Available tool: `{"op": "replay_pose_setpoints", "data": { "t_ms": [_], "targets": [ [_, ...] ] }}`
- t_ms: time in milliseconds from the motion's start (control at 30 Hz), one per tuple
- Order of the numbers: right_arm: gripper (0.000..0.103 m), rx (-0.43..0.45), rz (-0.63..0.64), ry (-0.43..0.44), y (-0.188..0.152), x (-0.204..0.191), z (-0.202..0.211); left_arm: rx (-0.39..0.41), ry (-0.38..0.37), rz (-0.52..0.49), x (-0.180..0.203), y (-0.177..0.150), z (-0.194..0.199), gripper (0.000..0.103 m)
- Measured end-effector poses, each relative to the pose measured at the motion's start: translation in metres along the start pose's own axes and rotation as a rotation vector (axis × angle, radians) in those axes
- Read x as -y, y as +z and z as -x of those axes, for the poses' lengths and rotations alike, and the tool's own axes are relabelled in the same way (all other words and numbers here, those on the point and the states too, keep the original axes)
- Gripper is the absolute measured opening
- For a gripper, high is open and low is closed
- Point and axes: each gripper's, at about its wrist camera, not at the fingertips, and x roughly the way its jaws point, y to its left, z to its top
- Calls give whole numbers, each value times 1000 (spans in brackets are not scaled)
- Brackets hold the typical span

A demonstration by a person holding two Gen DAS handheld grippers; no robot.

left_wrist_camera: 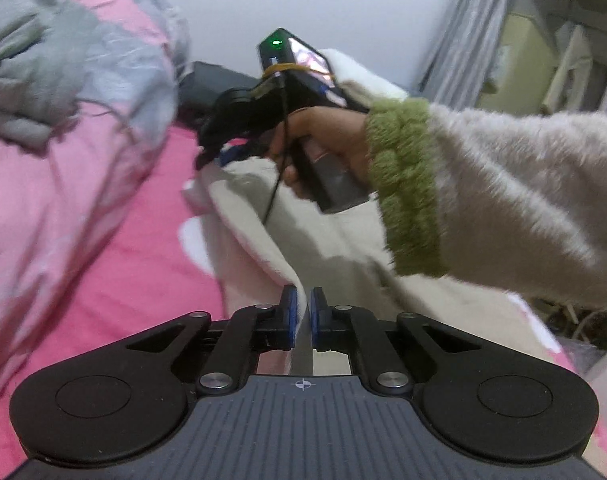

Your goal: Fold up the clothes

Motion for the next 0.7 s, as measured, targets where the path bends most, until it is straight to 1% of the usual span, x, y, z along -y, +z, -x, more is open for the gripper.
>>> {"op": "replay_pose_setpoints", "data": {
  "t_ms": [100, 133, 167, 200, 233, 267, 300, 333, 400, 500, 533, 633, 700],
  "targets": [
    [16, 25, 26, 22, -4, 5, 13, -28, -34, -34, 14, 4, -7, 5],
    [16, 30, 37, 27, -4, 5, 16, -37, -45, -45, 19, 6, -9, 5],
    [20, 34, 49, 33, -5, 6, 20, -47, -52, -55, 24, 4, -10, 5],
    [24, 32, 62, 33, -6, 5, 21, -61, -63, -64, 29, 4, -14, 5],
    [40, 30, 75, 33, -6, 5, 21, -71, -73, -69, 30, 6, -19, 5],
    [53, 28, 88, 34, -6, 4, 22, -77, -78, -78, 33, 5, -20, 5],
    [56, 26, 101, 34, -7, 4, 23, -84, -83, -88, 36, 4, -20, 5],
    [57, 29, 115, 36, -8, 3, 24, -92, -88, -98, 39, 5, -22, 5],
    [53, 50, 115, 35, -11, 7, 28, -104, -90, -103, 39, 6, -25, 5],
    [28, 63, 88, 53, -12, 20, 33, -119, -97, -100, 40, 9, -29, 5],
    [13, 82, 77, 59, -15, 24, 38, -123, -101, -98, 40, 10, -30, 5],
    [12, 147, 44, 78, -23, 37, 57, -143, -133, -111, 44, 14, -32, 5],
    [11, 195, 6, 76, -30, 52, 74, -157, -161, -130, 50, 16, -34, 5]
  ]
}}
